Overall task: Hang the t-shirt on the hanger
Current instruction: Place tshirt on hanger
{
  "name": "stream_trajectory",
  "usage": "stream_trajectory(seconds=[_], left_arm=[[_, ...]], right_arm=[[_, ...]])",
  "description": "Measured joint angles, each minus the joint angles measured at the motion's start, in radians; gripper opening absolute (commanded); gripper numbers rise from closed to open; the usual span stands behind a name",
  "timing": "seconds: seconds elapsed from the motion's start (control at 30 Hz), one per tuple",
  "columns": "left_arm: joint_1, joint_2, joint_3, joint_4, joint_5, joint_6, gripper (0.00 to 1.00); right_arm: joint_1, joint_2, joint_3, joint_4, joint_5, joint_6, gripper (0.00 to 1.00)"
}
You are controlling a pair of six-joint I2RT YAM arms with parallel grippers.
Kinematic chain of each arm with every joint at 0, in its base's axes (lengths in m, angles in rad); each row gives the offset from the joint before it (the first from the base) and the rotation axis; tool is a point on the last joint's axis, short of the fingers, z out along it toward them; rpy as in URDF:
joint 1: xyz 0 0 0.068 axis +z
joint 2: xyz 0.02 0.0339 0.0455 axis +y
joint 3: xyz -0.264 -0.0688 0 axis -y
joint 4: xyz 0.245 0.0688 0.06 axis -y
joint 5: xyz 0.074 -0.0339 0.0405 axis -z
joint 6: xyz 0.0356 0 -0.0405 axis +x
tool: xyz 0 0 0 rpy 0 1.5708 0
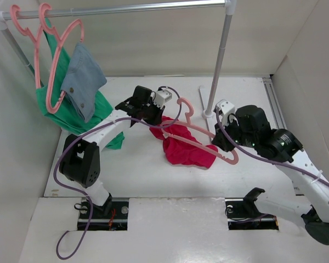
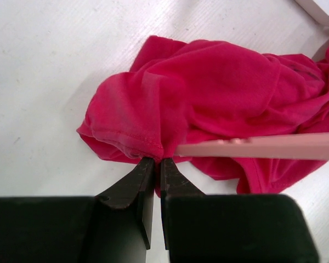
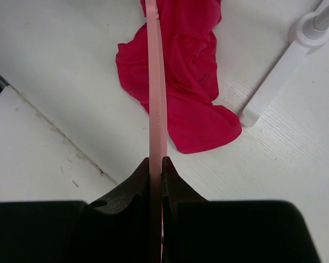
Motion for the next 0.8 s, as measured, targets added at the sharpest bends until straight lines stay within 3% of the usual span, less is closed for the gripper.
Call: stream_trajectory(seconds=[0.23,0.47,0.63,0.8], left_arm=[[-0.001,0.000,0.003,-0.039,0.007,-0.002,0.00],[-0.007,0.000,0.089,-0.084,0.034,-0.002,0.00],[-0.009,0.000,0.182,-0.130,0.077,-0.013,0.00],[-0.009,0.001,0.291,-0.212,0.136,-0.008,0.00]], right_arm=[[0.135,0.000,0.032,0.004,0.192,0.053,0.00],[0.207,0.023,0.049,0.043,0.240,0.023,0.00],[0.218,-0.001,-0.027,0.128,0.248,-0.020,0.00],[0.184,-0.125,-0.174,0.240,0.217,-0.083,0.00]])
